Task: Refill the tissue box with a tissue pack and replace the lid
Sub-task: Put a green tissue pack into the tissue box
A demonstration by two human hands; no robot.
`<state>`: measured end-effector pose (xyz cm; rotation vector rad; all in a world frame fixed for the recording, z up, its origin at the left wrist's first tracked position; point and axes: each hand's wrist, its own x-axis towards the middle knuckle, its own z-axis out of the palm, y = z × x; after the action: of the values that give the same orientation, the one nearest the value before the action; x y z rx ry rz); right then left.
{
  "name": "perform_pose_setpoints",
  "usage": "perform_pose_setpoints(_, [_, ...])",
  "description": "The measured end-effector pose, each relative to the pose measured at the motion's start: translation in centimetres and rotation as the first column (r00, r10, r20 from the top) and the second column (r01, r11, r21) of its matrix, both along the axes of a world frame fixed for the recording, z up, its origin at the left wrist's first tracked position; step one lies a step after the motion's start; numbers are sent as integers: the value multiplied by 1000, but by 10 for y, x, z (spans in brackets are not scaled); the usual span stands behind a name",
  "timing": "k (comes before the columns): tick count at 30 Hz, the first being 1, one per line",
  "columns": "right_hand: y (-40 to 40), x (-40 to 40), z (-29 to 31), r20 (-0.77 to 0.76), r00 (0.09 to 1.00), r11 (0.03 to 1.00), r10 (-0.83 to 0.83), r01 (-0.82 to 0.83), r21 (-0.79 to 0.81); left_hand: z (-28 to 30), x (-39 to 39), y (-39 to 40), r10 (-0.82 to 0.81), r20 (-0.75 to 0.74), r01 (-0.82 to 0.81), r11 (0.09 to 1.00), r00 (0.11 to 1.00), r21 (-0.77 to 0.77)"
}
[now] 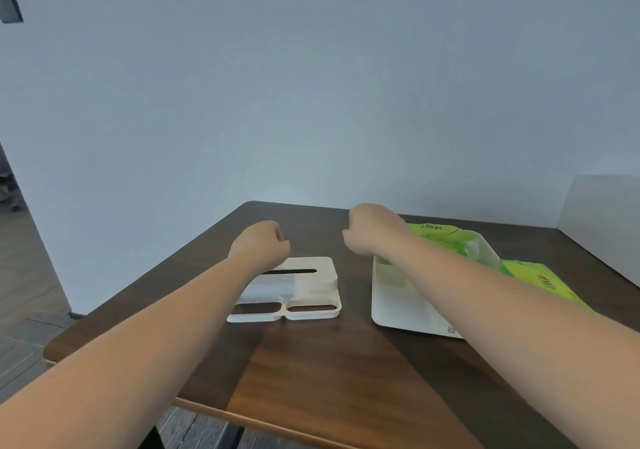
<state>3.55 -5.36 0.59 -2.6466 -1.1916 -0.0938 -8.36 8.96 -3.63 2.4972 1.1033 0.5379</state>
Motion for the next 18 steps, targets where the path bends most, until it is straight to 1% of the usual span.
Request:
perform_pose_setpoints(5, [-61, 39, 17, 12, 994, 982, -111, 108, 153, 25, 45, -50, -193, 152, 198, 980, 969, -19])
perform_pose_setpoints(7, [-88, 55, 18, 9, 983, 965, -184, 179, 194, 31, 62, -70, -272, 178, 283, 958, 946, -40])
perform_pose_setpoints(9, [-113, 70, 15, 1, 966, 947, -258, 253, 199, 34, 77, -88, -340, 169, 351, 935, 925, -43])
perform_pose_setpoints(11, [-136, 80, 12, -22, 945, 927, -326, 324, 191, 34, 89, -100, -397, 93, 400, 916, 913, -18])
perform_pose_setpoints(13, [-155, 89, 8, -59, 913, 899, -404, 408, 156, 33, 97, -105, -420, -34, 421, 907, 907, 23])
perform_pose_setpoints(16, [-175, 98, -2, -130, 875, 879, -466, 474, 43, 27, 106, -107, -365, -225, 402, 903, 903, 150])
perform_pose_setpoints(18, [-182, 105, -11, -164, 867, 882, -470, 467, -62, 23, 109, -106, -340, -279, 400, 895, 898, 196])
